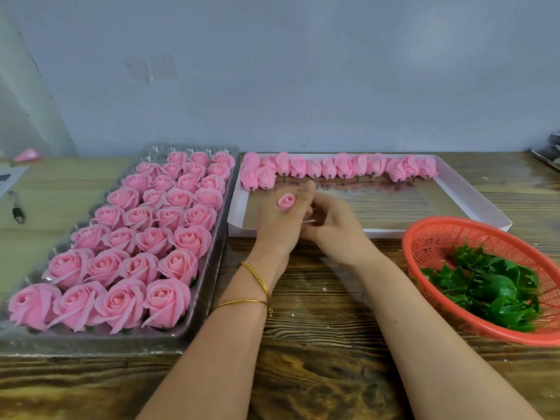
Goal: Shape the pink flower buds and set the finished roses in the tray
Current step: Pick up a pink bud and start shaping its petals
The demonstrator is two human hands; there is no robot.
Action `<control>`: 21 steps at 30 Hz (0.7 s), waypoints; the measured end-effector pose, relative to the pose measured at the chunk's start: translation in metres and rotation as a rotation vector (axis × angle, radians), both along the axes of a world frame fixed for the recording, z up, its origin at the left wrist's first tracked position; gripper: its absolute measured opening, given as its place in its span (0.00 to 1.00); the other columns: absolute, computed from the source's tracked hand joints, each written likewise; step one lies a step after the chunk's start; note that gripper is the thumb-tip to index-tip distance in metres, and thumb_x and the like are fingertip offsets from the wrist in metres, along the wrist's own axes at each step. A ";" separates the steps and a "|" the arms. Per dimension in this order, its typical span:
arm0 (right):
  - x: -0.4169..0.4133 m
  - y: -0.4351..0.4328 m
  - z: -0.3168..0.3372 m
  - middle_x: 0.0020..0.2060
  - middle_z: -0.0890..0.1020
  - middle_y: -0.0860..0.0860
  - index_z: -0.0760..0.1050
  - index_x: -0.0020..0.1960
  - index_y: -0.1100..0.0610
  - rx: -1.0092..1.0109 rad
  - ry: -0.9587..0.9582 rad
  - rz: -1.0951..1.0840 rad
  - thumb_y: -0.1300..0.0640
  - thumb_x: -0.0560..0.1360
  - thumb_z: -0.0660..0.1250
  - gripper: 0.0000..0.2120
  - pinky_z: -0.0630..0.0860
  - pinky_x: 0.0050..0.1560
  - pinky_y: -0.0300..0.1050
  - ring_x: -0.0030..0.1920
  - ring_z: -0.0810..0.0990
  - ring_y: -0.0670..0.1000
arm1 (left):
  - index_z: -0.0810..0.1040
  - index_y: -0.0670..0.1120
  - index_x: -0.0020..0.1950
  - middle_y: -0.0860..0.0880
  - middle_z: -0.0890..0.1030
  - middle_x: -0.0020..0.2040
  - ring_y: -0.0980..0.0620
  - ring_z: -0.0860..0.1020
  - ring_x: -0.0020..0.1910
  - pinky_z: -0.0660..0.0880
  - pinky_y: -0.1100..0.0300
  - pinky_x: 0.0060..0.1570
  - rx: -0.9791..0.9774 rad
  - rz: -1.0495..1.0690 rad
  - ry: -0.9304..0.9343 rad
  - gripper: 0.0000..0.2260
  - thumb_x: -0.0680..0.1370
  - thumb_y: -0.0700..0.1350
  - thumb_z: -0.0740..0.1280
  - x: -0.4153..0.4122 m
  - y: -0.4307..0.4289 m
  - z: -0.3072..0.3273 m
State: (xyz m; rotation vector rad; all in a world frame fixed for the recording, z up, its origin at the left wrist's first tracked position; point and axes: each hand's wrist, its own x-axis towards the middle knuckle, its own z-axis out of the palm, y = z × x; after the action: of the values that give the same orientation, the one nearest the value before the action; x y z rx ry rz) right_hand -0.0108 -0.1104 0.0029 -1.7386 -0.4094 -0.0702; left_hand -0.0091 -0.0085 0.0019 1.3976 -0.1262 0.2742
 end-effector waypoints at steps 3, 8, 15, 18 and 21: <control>-0.002 -0.001 0.001 0.49 0.81 0.68 0.76 0.54 0.69 0.013 0.033 0.040 0.76 0.71 0.67 0.13 0.77 0.59 0.60 0.51 0.82 0.61 | 0.73 0.46 0.31 0.55 0.73 0.27 0.59 0.74 0.32 0.73 0.63 0.37 0.013 -0.019 -0.007 0.16 0.78 0.47 0.68 0.001 0.000 -0.001; -0.003 -0.002 0.003 0.41 0.79 0.63 0.73 0.46 0.69 0.021 0.052 0.073 0.75 0.71 0.67 0.06 0.76 0.60 0.58 0.47 0.80 0.53 | 0.71 0.51 0.25 0.54 0.71 0.25 0.57 0.74 0.32 0.75 0.63 0.39 0.000 -0.013 0.000 0.21 0.79 0.49 0.67 0.002 0.001 -0.002; -0.002 0.002 0.002 0.43 0.79 0.51 0.75 0.54 0.62 0.007 0.029 0.022 0.75 0.67 0.72 0.18 0.75 0.43 0.36 0.40 0.78 0.44 | 0.71 0.51 0.26 0.40 0.74 0.38 0.44 0.75 0.41 0.77 0.40 0.52 -0.071 0.003 0.073 0.21 0.77 0.57 0.66 0.004 -0.001 0.000; -0.002 0.004 0.001 0.43 0.79 0.55 0.73 0.47 0.56 0.009 -0.002 -0.027 0.73 0.68 0.72 0.16 0.77 0.46 0.39 0.43 0.79 0.51 | 0.72 0.50 0.28 0.41 0.74 0.39 0.45 0.74 0.41 0.76 0.47 0.48 -0.073 0.009 0.070 0.20 0.76 0.59 0.65 0.003 -0.002 0.000; -0.001 0.002 0.001 0.44 0.81 0.56 0.75 0.47 0.57 0.014 -0.027 -0.006 0.74 0.69 0.70 0.14 0.77 0.47 0.39 0.45 0.79 0.51 | 0.75 0.42 0.35 0.41 0.73 0.37 0.46 0.75 0.40 0.77 0.53 0.45 -0.047 -0.002 0.043 0.20 0.79 0.55 0.65 0.002 -0.001 -0.001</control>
State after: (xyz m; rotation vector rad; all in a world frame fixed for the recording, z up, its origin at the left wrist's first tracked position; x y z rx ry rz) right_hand -0.0121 -0.1082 0.0039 -1.7268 -0.4222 -0.1007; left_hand -0.0073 -0.0092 0.0009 1.3556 -0.0849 0.2440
